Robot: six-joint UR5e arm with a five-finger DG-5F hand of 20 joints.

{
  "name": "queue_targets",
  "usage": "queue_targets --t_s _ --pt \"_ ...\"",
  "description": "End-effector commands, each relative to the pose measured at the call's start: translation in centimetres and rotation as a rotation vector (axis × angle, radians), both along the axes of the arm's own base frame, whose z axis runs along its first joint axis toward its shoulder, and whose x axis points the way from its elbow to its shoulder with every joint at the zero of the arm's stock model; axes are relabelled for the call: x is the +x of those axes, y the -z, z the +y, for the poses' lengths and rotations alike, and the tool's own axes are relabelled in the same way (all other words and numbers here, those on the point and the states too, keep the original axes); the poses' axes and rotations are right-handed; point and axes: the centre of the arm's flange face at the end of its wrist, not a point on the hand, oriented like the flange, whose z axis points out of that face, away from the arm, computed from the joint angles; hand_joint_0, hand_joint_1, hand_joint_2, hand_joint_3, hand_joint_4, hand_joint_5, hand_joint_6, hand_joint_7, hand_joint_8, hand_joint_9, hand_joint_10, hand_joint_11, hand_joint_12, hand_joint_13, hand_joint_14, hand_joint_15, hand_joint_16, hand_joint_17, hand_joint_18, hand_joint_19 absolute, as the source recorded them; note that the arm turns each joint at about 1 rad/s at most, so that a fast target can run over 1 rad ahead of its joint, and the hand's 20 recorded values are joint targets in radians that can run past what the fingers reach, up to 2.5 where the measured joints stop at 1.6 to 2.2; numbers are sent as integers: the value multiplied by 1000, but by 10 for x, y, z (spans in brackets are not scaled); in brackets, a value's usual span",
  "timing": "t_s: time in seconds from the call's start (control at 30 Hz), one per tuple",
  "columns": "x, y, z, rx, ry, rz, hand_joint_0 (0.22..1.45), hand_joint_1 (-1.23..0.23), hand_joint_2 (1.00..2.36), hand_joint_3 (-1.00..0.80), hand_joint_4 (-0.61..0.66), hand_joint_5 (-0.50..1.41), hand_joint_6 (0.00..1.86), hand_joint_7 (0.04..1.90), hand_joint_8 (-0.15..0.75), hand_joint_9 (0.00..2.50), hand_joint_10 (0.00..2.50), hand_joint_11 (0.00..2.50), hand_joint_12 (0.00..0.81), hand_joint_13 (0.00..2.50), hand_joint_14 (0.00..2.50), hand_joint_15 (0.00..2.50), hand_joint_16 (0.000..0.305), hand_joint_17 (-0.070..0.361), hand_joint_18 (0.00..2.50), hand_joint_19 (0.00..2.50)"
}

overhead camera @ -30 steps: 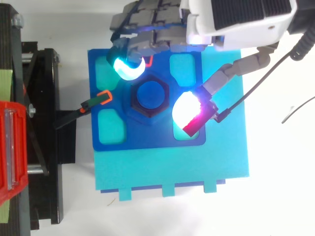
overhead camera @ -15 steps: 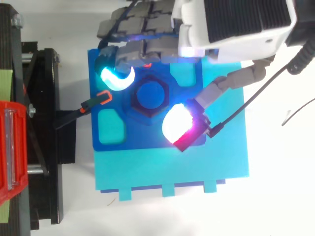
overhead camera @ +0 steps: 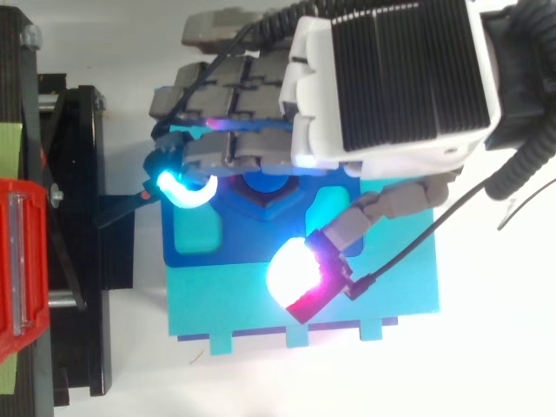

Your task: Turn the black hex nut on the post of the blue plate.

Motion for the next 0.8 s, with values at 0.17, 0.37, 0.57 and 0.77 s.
queue_targets --t_s 0.17,0.37,0.57,0.77 --pt "2 6 14 -3 -1 -6 487 -426 1000 -500 218 -192 502 752 266 330 0 0 363 350 2 66 47 106 255 252" --pt "1 20 17 2 6 -2 485 -413 1000 -500 222 -192 502 753 267 330 0 0 364 349 1 70 47 106 256 252" --pt "3 21 17 19 7 -23 484 -407 1000 -500 221 -191 502 756 267 328 0 0 364 350 0 66 47 106 256 252" --pt "2 22 16 18 7 -12 484 -407 1000 -500 221 -191 502 753 266 331 0 0 364 349 1 70 47 106 255 251"
